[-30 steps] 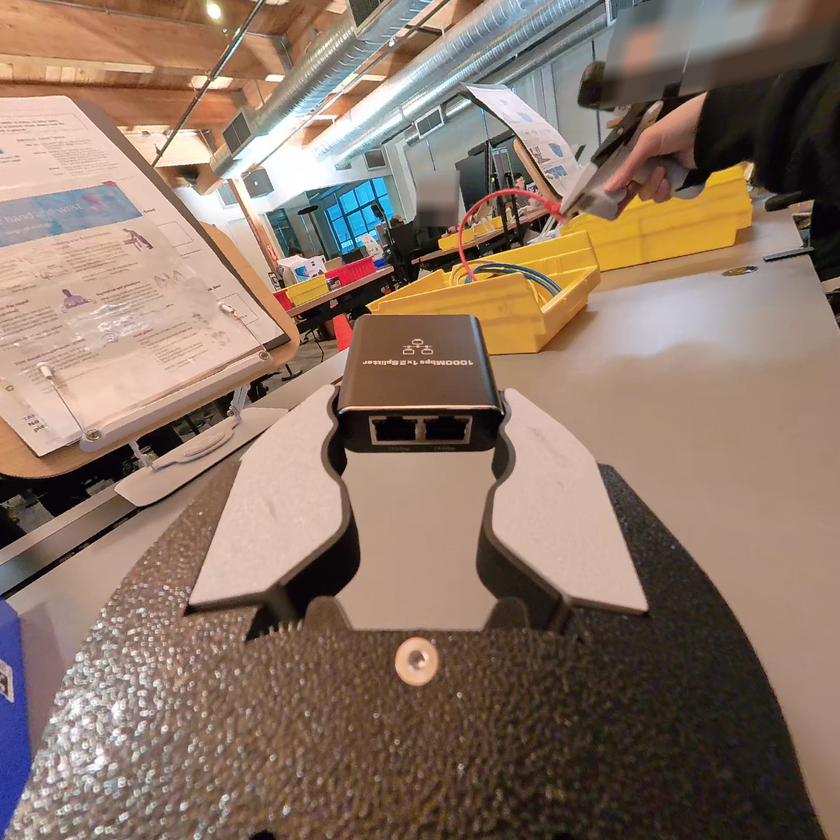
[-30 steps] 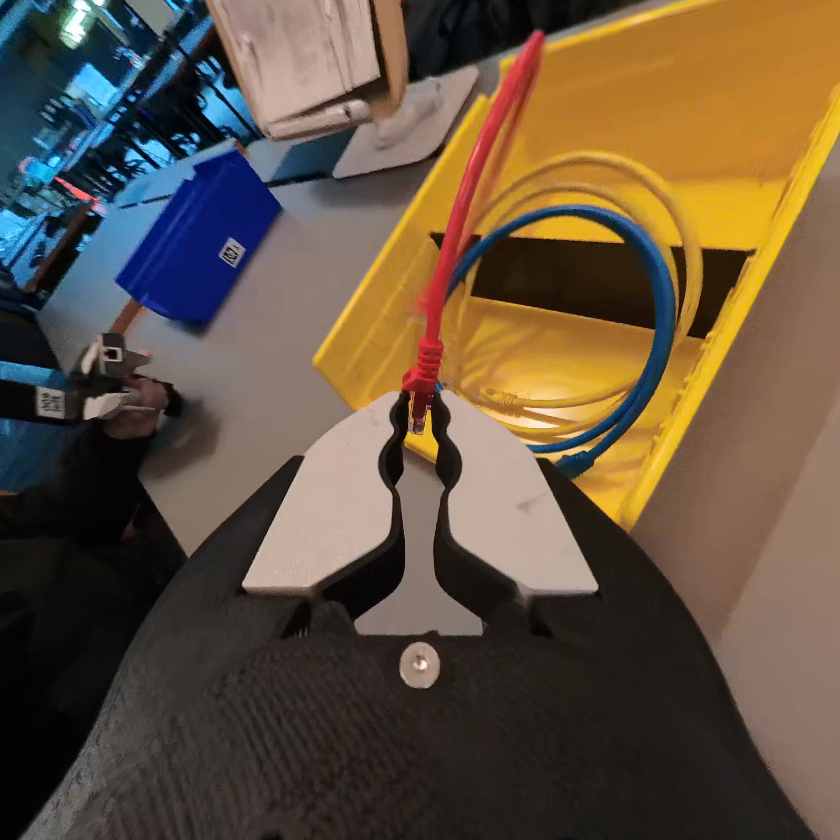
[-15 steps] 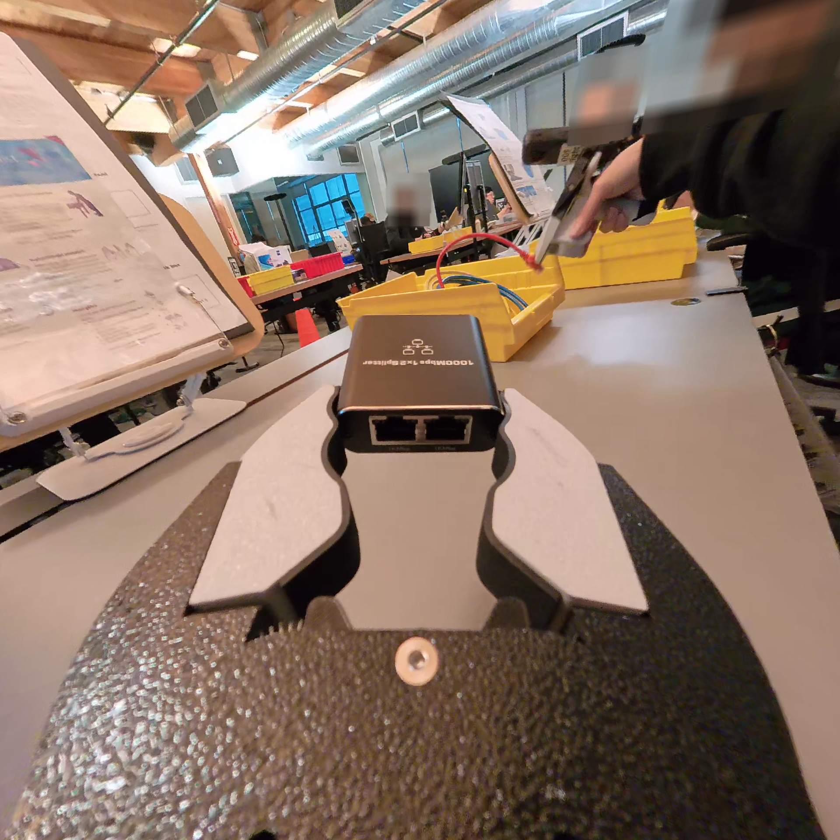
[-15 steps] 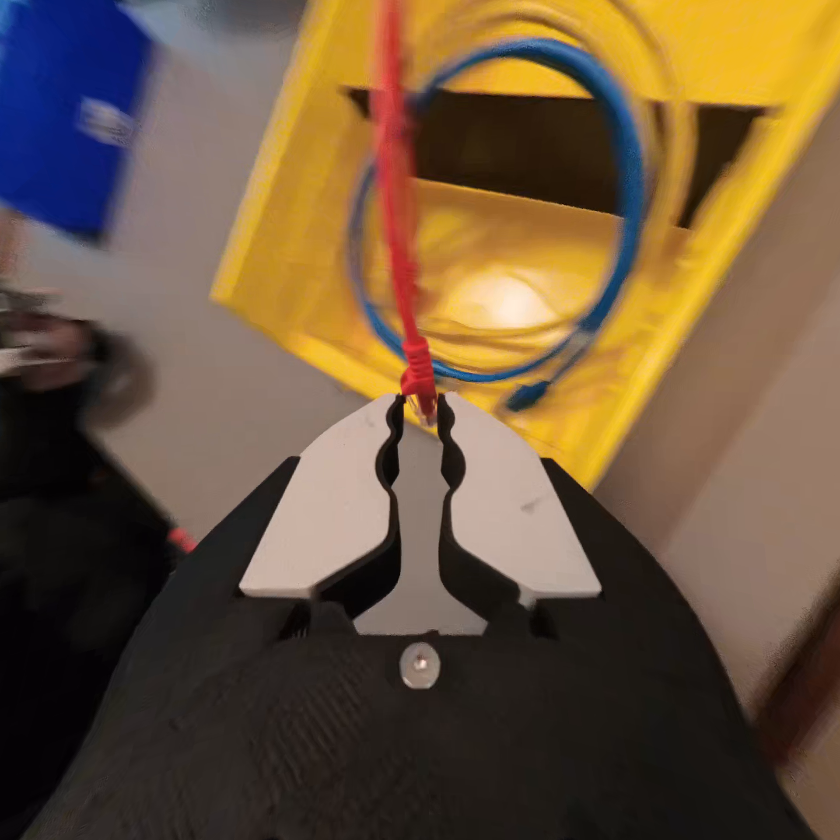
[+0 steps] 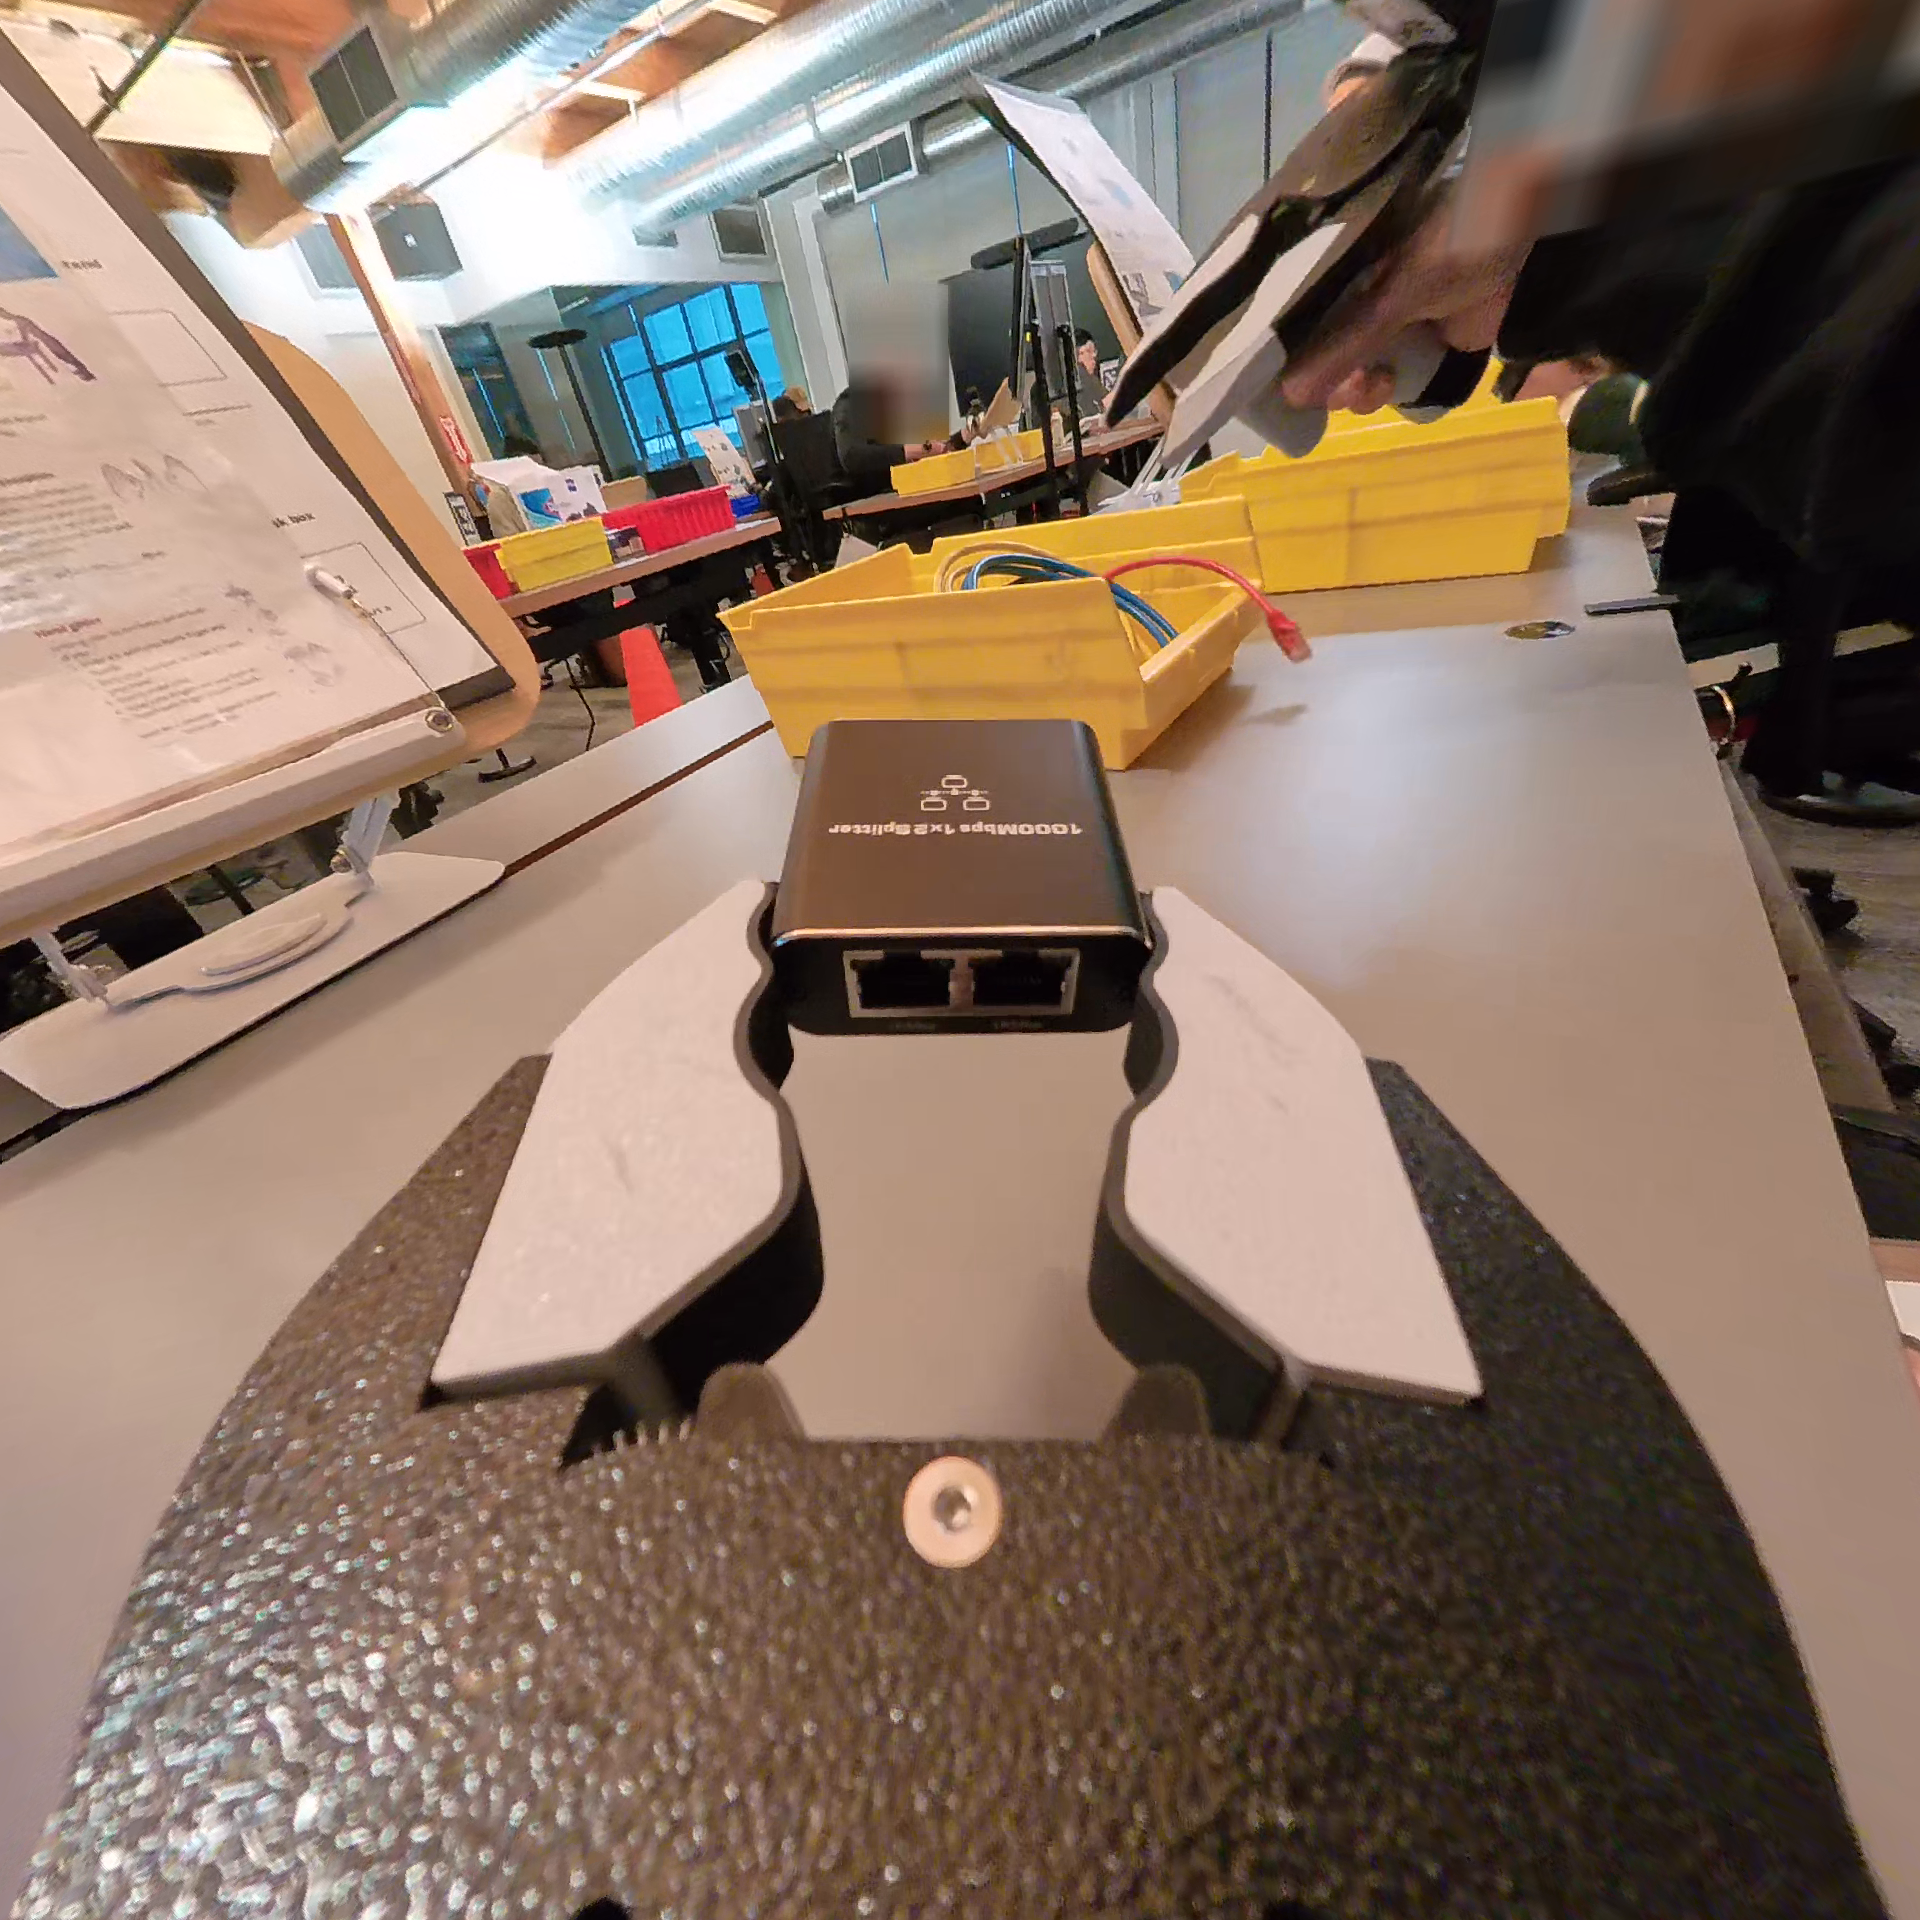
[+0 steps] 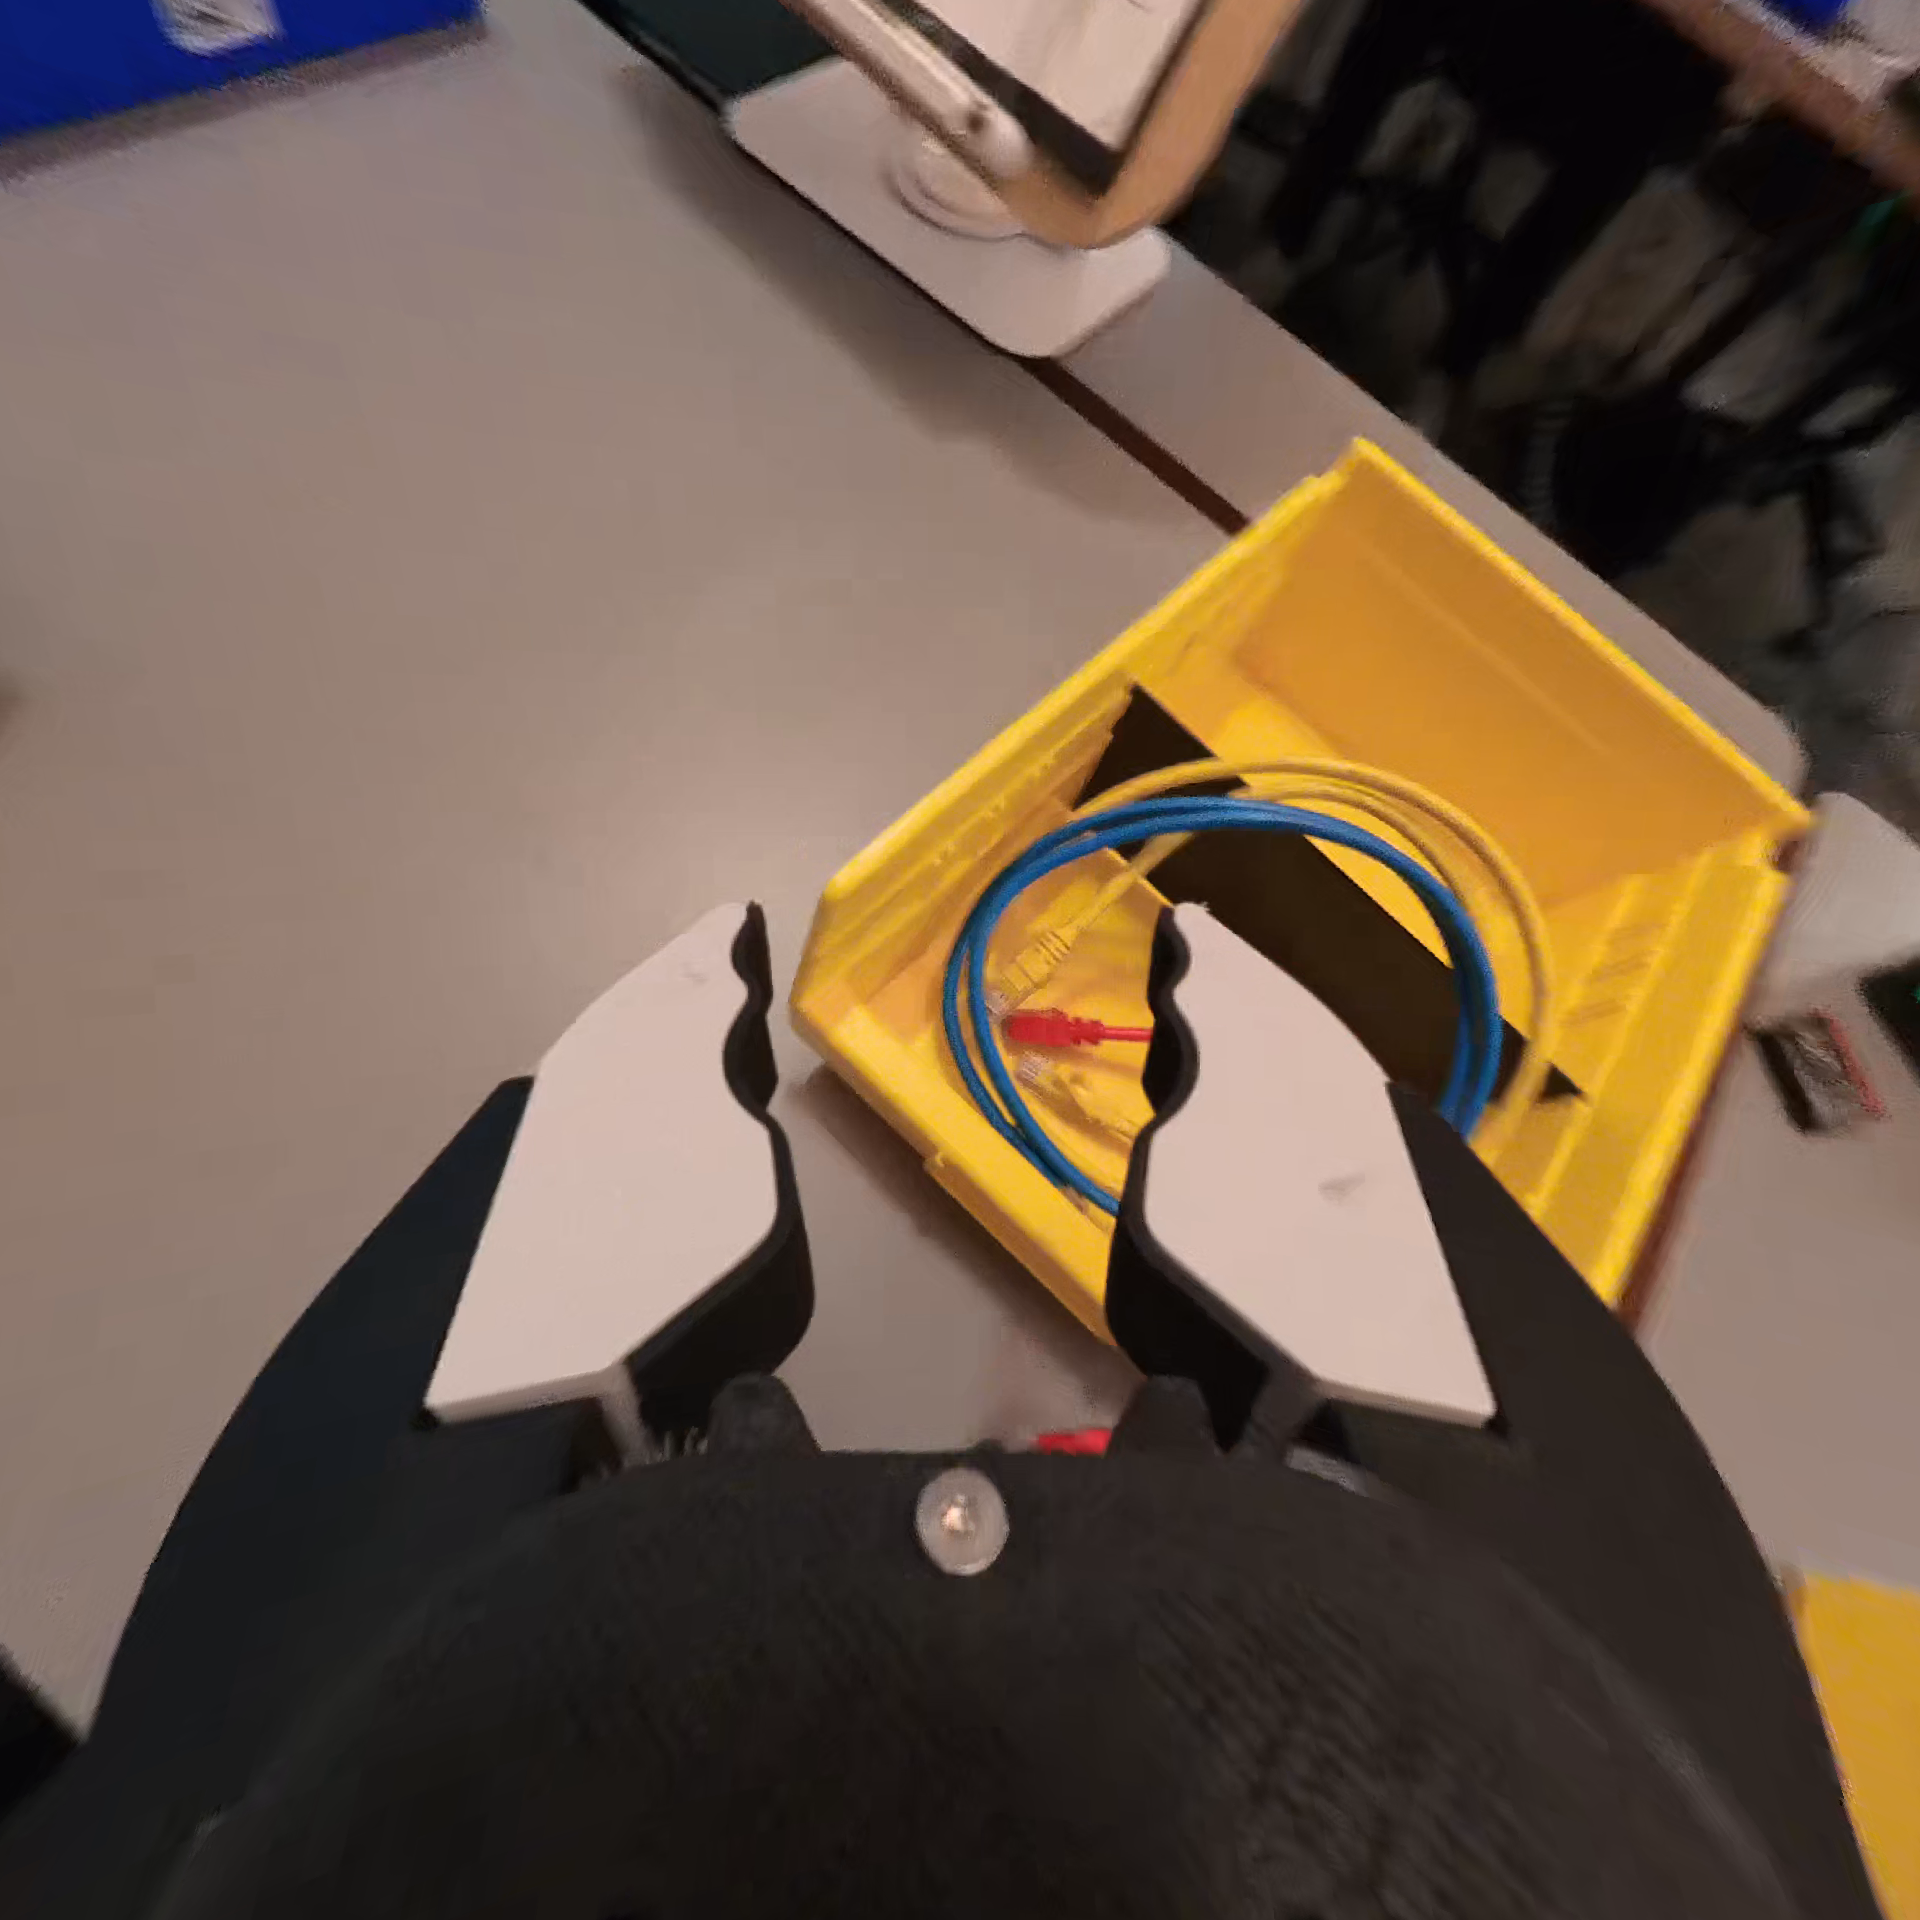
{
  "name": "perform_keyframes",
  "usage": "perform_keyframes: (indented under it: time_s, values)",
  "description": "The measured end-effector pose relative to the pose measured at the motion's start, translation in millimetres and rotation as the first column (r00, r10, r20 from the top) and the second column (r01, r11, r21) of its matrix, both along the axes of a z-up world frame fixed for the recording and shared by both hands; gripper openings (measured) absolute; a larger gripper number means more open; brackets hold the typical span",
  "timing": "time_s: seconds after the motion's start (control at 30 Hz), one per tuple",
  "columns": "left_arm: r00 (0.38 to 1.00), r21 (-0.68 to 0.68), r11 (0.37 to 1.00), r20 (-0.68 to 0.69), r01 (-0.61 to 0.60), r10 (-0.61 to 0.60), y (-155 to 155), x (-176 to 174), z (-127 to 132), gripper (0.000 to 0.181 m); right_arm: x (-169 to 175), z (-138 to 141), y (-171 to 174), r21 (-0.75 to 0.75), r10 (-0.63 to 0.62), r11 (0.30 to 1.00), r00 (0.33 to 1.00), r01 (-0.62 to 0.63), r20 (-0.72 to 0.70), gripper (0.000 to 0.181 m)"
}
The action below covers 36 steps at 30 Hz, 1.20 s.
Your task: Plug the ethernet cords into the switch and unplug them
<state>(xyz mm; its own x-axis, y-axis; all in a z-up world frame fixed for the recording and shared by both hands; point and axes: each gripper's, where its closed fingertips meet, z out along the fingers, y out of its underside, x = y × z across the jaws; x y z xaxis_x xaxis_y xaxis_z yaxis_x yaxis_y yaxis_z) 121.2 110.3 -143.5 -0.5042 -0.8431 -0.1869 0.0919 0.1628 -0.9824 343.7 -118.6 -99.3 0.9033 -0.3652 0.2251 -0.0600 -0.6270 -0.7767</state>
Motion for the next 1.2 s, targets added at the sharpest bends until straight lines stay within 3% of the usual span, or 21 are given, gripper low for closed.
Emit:
perform_keyframes:
  time_s: [0.07, 0.13, 0.2, 0.27, 0.4, 0.47, 0.5, 0.53, 0.57, 0.6, 0.7, 0.77, 0.83, 0.97, 1.07, 1.2]
  values:
    - [1.0, 0.001, 1.0, 0.003, 0.005, -0.005, 1, -2, 0, 0.062, 15, -1, -27, -0.053, -0.199, 0.978, 0.979, 0.202, 0.054, 0.061]
    - [1.0, -0.002, 1.0, 0.003, 0.0, 0.0, 4, -2, 1, 0.062, 37, -8, -82, -0.09, -0.473, 0.875, 0.88, 0.475, 0.049, 0.053]
    - [1.0, -0.016, 1.0, 0.001, 0.008, -0.008, 4, -3, 1, 0.062, 33, -44, -125, -0.174, -0.612, 0.789, 0.776, 0.589, -0.15, 0.054]
    - [1.0, -0.021, 1.0, -0.001, 0.011, -0.011, 4, -2, 2, 0.062, 22, -78, -144, -0.179, -0.656, 0.747, 0.667, 0.64, -0.352, 0.058]
    - [1.0, -0.016, 1.0, -0.003, 0.022, -0.022, 2, -3, 1, 0.062, 10, -117, -140, -0.054, -0.553, 0.762, 0.604, 0.646, -0.574, 0.041]
    - [1.0, -0.014, 1.0, -0.004, 0.026, -0.026, 0, -2, 1, 0.062, 12, -131, -137, -0.049, -0.534, 0.768, 0.595, 0.639, -0.6, 0.047]
    - [1.0, -0.014, 1.0, -0.004, 0.028, -0.028, -1, -2, 1, 0.062, 13, -129, -128, 0.004, -0.475, 0.786, 0.608, 0.618, -0.637, 0.037]
    - [1.0, -0.012, 1.0, -0.005, 0.029, -0.029, -2, -2, 1, 0.062, 14, -120, -117, 0.088, -0.396, 0.804, 0.639, 0.588, -0.66, 0.013]
    - [1.0, -0.01, 1.0, -0.007, 0.028, -0.028, -2, -1, 0, 0.062, 15, -110, -111, 0.142, -0.35, 0.81, 0.663, 0.569, -0.662, 0.007]
    - [1.0, -0.009, 1.0, -0.007, 0.026, -0.026, -2, -1, 0, 0.062, 16, -101, -109, 0.158, -0.344, 0.822, 0.698, 0.547, -0.628, 0.004]
    - [1.0, -0.015, 1.0, -0.005, 0.025, -0.025, -1, -1, 1, 0.062, 20, -69, -109, 0.056, -0.404, 0.892, 0.848, 0.448, -0.344, 0.004]
    - [1.0, -0.017, 1.0, -0.004, 0.025, -0.025, -1, -1, 1, 0.062, 15, -49, -93, -0.029, -0.277, 0.96, 0.935, 0.277, -0.221, 0.004]
    - [1.0, -0.013, 1.0, -0.003, 0.026, -0.026, -2, -1, 1, 0.062, 17, -23, -75, -0.037, -0.168, 0.986, 0.975, 0.164, -0.144, 0.004]
    - [1.0, -0.012, 1.0, -0.002, 0.027, -0.027, -2, -1, 1, 0.062, 18, 35, -44, 0.099, 0.044, 0.994, 0.997, -0.038, -0.066, 0.004]
    - [1.0, -0.019, 0.999, 0.0, 0.028, -0.028, -2, -1, 1, 0.062, 32, 31, -43, 0.085, 0.097, 0.993, 0.984, -0.085, -0.148, 0.004]
    - [1.0, -0.029, 0.999, 0.001, 0.031, -0.031, -1, -2, 2, 0.062, 66, -13, -57, -0.021, -0.01, 1.0, 0.96, 0.005, -0.279, 0.004]
